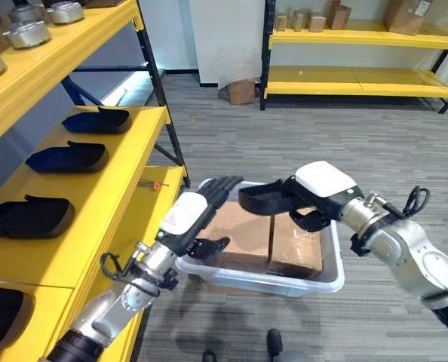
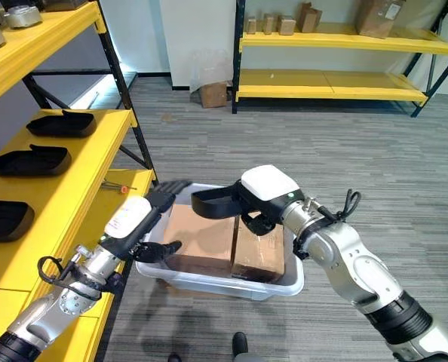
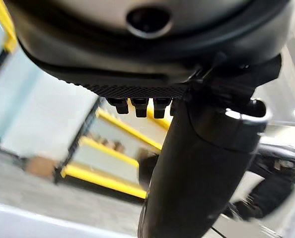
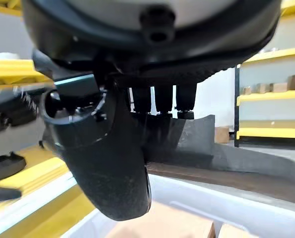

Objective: Move parts from the plastic box to the shelf.

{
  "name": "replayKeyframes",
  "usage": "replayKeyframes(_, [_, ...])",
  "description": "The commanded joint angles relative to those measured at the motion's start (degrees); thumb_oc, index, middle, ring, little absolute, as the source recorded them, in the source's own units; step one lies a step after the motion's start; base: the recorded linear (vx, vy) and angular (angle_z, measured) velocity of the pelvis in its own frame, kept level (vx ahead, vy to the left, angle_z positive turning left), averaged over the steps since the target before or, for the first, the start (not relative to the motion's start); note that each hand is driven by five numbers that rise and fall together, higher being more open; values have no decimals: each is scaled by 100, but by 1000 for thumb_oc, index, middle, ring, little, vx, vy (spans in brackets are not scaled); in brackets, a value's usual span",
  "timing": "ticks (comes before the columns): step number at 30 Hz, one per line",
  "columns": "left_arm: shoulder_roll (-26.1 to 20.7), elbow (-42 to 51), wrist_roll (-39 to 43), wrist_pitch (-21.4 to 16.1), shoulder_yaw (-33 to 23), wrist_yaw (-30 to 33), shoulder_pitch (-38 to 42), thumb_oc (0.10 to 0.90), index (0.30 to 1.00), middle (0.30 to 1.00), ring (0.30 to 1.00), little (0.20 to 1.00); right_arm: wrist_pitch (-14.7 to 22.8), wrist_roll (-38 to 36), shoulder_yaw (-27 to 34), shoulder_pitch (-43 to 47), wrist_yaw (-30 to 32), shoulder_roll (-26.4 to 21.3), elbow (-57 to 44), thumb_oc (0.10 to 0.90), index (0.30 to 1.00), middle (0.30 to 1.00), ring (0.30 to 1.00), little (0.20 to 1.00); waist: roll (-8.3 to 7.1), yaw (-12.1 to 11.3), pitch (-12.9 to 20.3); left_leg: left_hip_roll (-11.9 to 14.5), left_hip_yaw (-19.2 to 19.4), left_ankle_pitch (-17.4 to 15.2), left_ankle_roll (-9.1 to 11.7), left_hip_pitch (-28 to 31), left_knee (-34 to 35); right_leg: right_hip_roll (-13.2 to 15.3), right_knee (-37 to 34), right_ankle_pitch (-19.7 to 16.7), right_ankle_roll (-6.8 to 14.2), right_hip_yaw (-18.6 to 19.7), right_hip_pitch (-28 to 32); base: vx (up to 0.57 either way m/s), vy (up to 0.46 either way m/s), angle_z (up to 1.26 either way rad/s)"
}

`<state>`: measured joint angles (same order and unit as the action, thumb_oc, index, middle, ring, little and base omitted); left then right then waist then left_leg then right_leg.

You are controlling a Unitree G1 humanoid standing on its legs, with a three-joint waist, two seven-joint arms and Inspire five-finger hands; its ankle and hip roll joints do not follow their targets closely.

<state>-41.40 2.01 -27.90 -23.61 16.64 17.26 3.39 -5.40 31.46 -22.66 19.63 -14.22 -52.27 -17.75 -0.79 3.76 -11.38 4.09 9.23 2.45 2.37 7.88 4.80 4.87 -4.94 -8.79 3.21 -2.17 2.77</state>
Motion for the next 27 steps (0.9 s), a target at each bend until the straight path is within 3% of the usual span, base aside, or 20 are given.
replayKeyframes(1, [-215, 167, -202, -94, -583, 1224, 411, 900, 1000, 1000, 1000, 1000, -235, 177, 316, 618, 415, -83, -65, 400, 300, 300, 300, 300, -307, -123, 499, 212, -72, -424, 84, 64, 7, 335, 43, 644, 569, 191, 347, 6, -36, 2])
replayKeyframes(4, [-319, 121, -300, 26, -953, 1602, 344, 900, 1000, 1000, 1000, 1000, -415, 201, 315, 519, 234, -90, 194, 400, 300, 300, 300, 300, -345, -149, 501, 214, -107, -418, 93, 69, 4, 339, 49, 649, 567, 168, 369, 3, -28, 8])
replayKeyframes(10, [-342, 29, -292, -144, -1102, 1503, 344, 900, 1000, 1000, 1000, 1000, -250, 10, 307, 561, 206, -95, 223, 400, 300, 300, 300, 300, -362, -139, 517, 216, -120, -408, 100, 94, 14, 332, 53, 640, 568, 165, 382, 0, 0, 0])
replayKeyframes(18, [-283, 136, -510, -471, -498, 1062, 627, 900, 1000, 1000, 1000, 1000, -165, 127, 167, 807, 238, 11, 148, 400, 300, 300, 300, 300, -320, -89, 517, 215, -109, -443, 90, 100, 12, 326, 50, 643, 574, 218, 374, 0, 0, 0])
replayKeyframes(27, [-225, 19, -495, -265, 5, 1043, 816, 900, 1000, 1000, 1000, 1000, -141, -180, 36, 1203, 250, 95, -167, 400, 300, 300, 300, 300, -286, -32, 521, 223, -59, -449, 90, 106, 5, 320, 53, 645, 586, 291, 352, -3, 2, -2])
